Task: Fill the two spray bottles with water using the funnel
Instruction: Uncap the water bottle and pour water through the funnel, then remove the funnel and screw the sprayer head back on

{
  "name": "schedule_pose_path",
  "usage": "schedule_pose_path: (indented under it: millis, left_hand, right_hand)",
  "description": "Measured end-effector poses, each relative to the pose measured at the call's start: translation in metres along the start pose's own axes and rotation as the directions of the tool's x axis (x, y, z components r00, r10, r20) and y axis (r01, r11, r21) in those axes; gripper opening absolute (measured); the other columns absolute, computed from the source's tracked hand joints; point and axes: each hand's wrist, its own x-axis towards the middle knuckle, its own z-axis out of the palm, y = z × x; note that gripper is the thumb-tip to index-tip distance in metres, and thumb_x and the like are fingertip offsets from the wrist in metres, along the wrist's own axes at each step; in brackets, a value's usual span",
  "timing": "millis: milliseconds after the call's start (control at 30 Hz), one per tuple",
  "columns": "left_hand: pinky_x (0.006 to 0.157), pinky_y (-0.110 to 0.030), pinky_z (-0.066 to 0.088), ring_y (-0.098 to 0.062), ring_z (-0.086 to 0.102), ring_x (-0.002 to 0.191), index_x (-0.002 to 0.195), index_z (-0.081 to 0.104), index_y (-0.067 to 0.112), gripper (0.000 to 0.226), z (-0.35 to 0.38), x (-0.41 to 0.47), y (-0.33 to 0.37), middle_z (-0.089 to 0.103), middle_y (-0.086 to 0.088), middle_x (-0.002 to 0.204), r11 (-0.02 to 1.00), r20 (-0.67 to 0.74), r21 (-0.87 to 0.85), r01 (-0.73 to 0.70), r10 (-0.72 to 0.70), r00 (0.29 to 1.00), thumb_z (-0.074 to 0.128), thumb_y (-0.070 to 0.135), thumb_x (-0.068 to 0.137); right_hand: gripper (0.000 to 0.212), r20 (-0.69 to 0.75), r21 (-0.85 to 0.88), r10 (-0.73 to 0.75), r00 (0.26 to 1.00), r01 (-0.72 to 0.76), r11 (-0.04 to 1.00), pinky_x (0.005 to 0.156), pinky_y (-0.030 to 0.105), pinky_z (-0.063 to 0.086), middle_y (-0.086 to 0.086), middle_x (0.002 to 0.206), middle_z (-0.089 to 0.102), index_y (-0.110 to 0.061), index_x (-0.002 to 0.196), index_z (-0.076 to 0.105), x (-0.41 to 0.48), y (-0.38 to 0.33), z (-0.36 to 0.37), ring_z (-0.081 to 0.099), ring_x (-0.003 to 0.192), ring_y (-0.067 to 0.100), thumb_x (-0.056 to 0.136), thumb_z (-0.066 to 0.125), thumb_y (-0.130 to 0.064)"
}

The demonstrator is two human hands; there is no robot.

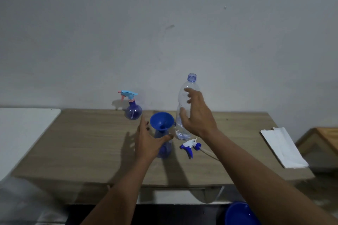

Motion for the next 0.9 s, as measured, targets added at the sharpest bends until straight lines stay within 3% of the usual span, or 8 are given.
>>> schedule_pose_path:
  millis: [133, 300, 400, 467, 567, 700, 833, 900]
  left_hand:
    - [0.092, -0.040, 0.052, -0.024, 0.060, 0.112, 0.132, 0.049, 0.017, 0.107, 0.002, 0.004, -0.028, 0.060, 0.000, 0.120, 0.987, 0.106, 0.116, 0.115, -0.127, 0.986, 0.084, 0.058, 0.039]
    - [0.074, -0.015, 0.045, -0.014, 0.061, 0.098, 0.130, 0.050, 0.014, 0.077, 0.005, 0.017, -0.042, 0.060, 0.004, 0.111, 0.972, 0.190, 0.207, 0.109, -0.150, 0.970, 0.090, 0.028, 0.065]
    - [0.068, -0.004, 0.044, -0.002, 0.058, 0.088, 0.121, 0.054, 0.017, 0.057, 0.013, 0.024, -0.046, 0.055, 0.011, 0.100, 0.982, 0.250, 0.166, 0.085, -0.125, 0.960, 0.084, 0.009, 0.073]
    - [0.080, -0.014, 0.045, -0.006, 0.059, 0.096, 0.120, 0.054, 0.019, 0.052, 0.014, 0.027, -0.045, 0.055, 0.011, 0.103, 0.973, 0.266, 0.229, 0.032, -0.094, 0.959, 0.081, 0.013, 0.076]
    - [0.064, -0.026, 0.055, -0.009, 0.060, 0.080, 0.091, 0.061, 0.013, 0.004, 0.013, 0.026, -0.042, 0.061, 0.004, 0.093, 0.986, 0.222, 0.166, -0.028, -0.009, 0.975, 0.065, 0.012, 0.089]
    - [0.048, -0.028, 0.056, -0.016, 0.069, 0.056, 0.081, 0.067, 0.007, 0.024, 0.018, 0.029, -0.048, 0.069, -0.007, 0.070, 0.954, 0.225, -0.274, 0.121, -0.059, 0.973, 0.052, 0.016, 0.097]
    - [0.060, -0.017, 0.053, 0.001, 0.066, 0.069, 0.093, 0.066, 0.020, 0.007, 0.014, 0.030, -0.040, 0.067, 0.010, 0.089, 0.957, 0.260, -0.240, 0.165, -0.101, 0.960, 0.068, 0.016, 0.088]
    - [0.060, -0.021, 0.053, -0.004, 0.065, 0.067, 0.094, 0.063, 0.015, 0.004, 0.017, 0.030, -0.037, 0.066, 0.001, 0.089, 0.951, 0.321, -0.204, 0.232, -0.159, 0.934, 0.062, 0.012, 0.092]
  right_hand:
    - [0.088, 0.314, -0.085, 0.055, 0.948, -0.029, 0.996, 0.100, 0.042, 0.048, 0.004, 0.155, 0.033, -0.025, 0.156, 0.018, -0.005, -0.016, 0.029, 0.046, 0.133, 0.026, 0.088, 0.061, -0.061]
    - [0.109, 0.499, -0.221, 0.149, 0.854, -0.041, 0.974, 0.111, 0.046, 0.038, 0.006, 0.163, 0.026, -0.017, 0.160, 0.013, 0.007, -0.018, 0.053, 0.037, 0.140, 0.033, 0.081, 0.063, -0.072]
    - [0.100, 0.507, -0.248, 0.137, 0.851, -0.009, 0.969, 0.103, 0.045, 0.043, 0.009, 0.150, 0.045, -0.017, 0.158, 0.023, 0.014, -0.018, 0.060, 0.045, 0.131, 0.034, 0.082, 0.065, -0.067]
    - [0.095, 0.512, -0.248, 0.135, 0.848, -0.005, 0.969, 0.102, 0.044, 0.043, 0.009, 0.146, 0.046, -0.019, 0.157, 0.026, 0.017, -0.019, 0.062, 0.045, 0.129, 0.034, 0.083, 0.067, -0.063]
    - [0.092, 0.521, -0.252, 0.139, 0.842, -0.003, 0.968, 0.103, 0.044, 0.043, 0.011, 0.144, 0.046, -0.021, 0.157, 0.026, 0.020, -0.020, 0.060, 0.046, 0.129, 0.033, 0.085, 0.067, -0.060]
    - [0.087, 0.528, -0.261, 0.146, 0.836, -0.004, 0.965, 0.103, 0.043, 0.045, 0.012, 0.142, 0.046, -0.025, 0.157, 0.026, 0.019, -0.024, 0.058, 0.048, 0.126, 0.033, 0.086, 0.066, -0.058]
    - [0.087, 0.465, -0.196, 0.167, 0.869, -0.083, 0.977, 0.093, 0.039, 0.051, 0.010, 0.128, 0.047, -0.040, 0.156, 0.023, 0.022, -0.028, 0.044, 0.057, 0.108, 0.030, 0.082, 0.068, -0.054]
    - [0.087, 0.444, -0.142, 0.200, 0.874, -0.152, 0.978, 0.087, 0.034, 0.049, 0.006, 0.123, 0.042, -0.047, 0.152, 0.024, 0.021, -0.028, 0.035, 0.057, 0.101, 0.027, 0.078, 0.068, -0.053]
